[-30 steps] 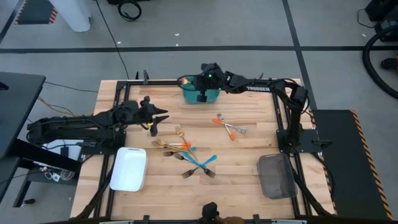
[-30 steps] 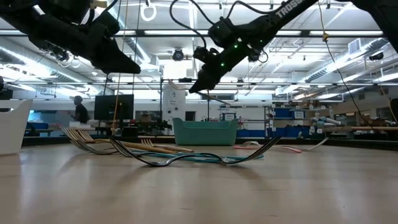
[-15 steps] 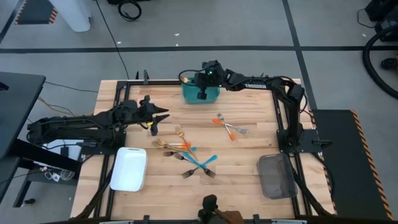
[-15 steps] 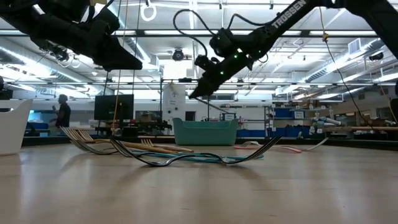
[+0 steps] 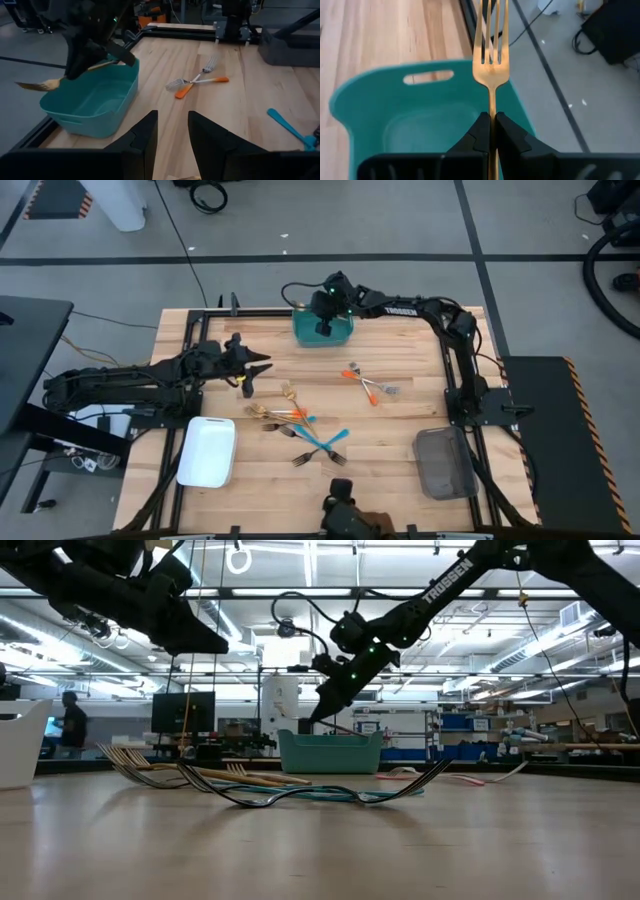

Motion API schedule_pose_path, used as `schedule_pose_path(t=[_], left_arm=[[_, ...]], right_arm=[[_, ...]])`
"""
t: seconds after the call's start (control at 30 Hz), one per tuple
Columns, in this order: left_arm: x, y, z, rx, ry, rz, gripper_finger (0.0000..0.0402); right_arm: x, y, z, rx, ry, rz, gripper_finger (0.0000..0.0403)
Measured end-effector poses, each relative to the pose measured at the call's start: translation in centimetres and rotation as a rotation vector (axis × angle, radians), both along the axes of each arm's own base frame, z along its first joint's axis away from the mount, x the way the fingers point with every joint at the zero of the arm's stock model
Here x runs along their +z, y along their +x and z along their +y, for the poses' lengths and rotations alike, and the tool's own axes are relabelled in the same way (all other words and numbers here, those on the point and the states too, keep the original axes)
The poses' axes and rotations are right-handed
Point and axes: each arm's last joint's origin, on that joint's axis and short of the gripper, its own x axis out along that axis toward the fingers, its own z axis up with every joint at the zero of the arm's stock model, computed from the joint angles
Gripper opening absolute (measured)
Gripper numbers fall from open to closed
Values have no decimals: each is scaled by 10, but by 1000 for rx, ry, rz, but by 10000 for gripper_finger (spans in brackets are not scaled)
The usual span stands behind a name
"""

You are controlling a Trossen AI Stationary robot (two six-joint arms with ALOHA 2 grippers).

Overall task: Sort silverware by color (type)
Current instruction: Put the gold fork into the blue bin

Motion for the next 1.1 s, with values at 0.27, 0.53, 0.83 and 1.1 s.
schedule_pose_path(t=[0.27, 0.53, 0.83, 1.1], left_arm=[[0, 0, 0, 2, -10, 1, 116], [-1, 0, 0, 2, -13, 3, 116], [-1, 0, -1, 1, -16, 9, 116], [-2, 0, -1, 2, -18, 15, 116]], right_arm=[[-20, 1, -5, 0, 50, 24, 21], [-35, 3, -6, -37, 104, 34, 21], [-32, 1, -5, -143, 132, 37, 21], [-37, -3, 0, -188, 182, 111, 23]])
